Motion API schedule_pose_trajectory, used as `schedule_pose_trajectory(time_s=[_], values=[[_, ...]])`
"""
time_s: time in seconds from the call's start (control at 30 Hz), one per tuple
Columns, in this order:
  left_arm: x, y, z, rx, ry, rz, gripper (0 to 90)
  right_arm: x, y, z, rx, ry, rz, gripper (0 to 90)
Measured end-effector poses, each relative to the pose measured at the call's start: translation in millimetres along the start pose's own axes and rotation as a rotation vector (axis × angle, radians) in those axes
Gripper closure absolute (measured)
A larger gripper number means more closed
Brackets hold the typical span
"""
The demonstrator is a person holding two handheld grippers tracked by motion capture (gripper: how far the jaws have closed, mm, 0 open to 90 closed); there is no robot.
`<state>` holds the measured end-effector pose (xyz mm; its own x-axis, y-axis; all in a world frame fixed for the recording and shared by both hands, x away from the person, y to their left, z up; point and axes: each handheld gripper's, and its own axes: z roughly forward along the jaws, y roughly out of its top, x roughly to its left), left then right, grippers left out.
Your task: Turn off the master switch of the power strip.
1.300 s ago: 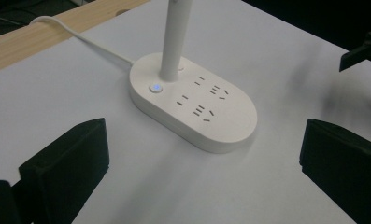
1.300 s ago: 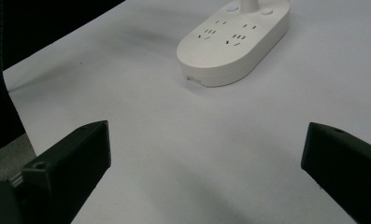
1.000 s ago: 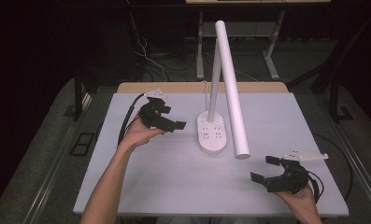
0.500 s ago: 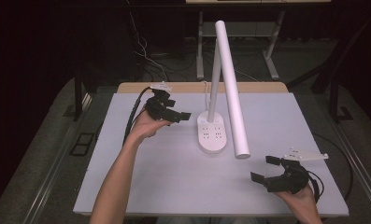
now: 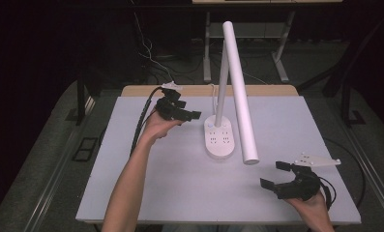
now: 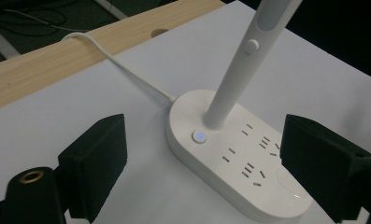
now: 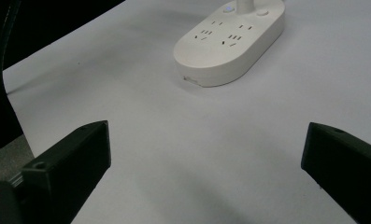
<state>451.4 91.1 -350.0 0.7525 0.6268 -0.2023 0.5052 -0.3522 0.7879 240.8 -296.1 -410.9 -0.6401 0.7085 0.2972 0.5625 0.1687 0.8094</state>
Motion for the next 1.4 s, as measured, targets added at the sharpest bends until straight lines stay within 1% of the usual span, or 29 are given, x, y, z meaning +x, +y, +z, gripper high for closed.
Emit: schedule_pose_trajectory(time_s=[0.1,0.17,0.27,0.3,0.37,0.43,0.5,0.53,0.57,0.67,0.7,0.87,1.07,1.27,1.4], values=[[3.2,-1.2,2.9,0.0,-0.002,-0.022,20.0,-0.2,-0.3,-0.7,-0.003,-0.003,0.002,1.0],[4.9,-2.3,5.6,-0.001,-0.009,-0.048,22.7,-0.4,-0.3,-1.1,-0.003,-0.003,0.008,1.0],[6.9,-3.3,8.3,-0.003,-0.013,-0.057,29.2,-1.2,-0.3,-1.6,-0.002,-0.003,0.008,1.0],[6.7,-3.5,9.9,-0.015,-0.014,-0.069,32.4,-1.4,-0.3,-1.6,-0.002,-0.003,0.008,1.0],[8.4,-3.8,11.4,-0.019,-0.02,-0.072,37.8,-1.9,-0.5,-1.6,-0.003,-0.004,0.003,1.0],[8.6,-4.3,14.3,-0.03,-0.021,-0.085,44.9,-1.9,-0.6,-1.6,-0.002,-0.004,0.003,1.0],[8.4,-4.9,17.4,-0.034,-0.031,-0.106,51.0,-1.5,-0.4,-1.7,-0.001,-0.003,0.007,1.0],[9.4,-5.2,18.4,-0.028,-0.035,-0.1,53.9,-1.5,-0.4,-1.6,0.0,-0.003,0.006,1.0],[9.2,-5.7,20.5,-0.036,-0.041,-0.113,56.8,-1.6,-0.4,-1.4,0.0,-0.003,0.003,1.0],[9.5,-6.8,26.0,-0.036,-0.05,-0.124,65.5,-1.6,-0.5,-1.2,0.0,-0.005,0.0,1.0],[10.1,-7.2,27.2,-0.029,-0.054,-0.119,68.6,-1.6,-0.5,-1.1,0.0,-0.005,0.0,1.0],[8.7,-8.7,35.7,-0.036,-0.054,-0.135,81.0,-2.0,-0.5,-1.0,0.002,-0.007,0.0,1.0],[6.4,-10.4,44.2,-0.028,-0.052,-0.139,89.5,-1.9,-0.4,-0.6,0.009,-0.005,-0.006,1.0],[3.9,-12.0,51.5,-0.014,-0.043,-0.147,89.8,-1.6,-0.5,-0.5,0.011,-0.005,-0.01,1.0],[1.9,-12.5,55.6,0.003,-0.042,-0.135,89.9,-1.5,-0.6,-0.3,0.009,-0.005,-0.009,1.0]])
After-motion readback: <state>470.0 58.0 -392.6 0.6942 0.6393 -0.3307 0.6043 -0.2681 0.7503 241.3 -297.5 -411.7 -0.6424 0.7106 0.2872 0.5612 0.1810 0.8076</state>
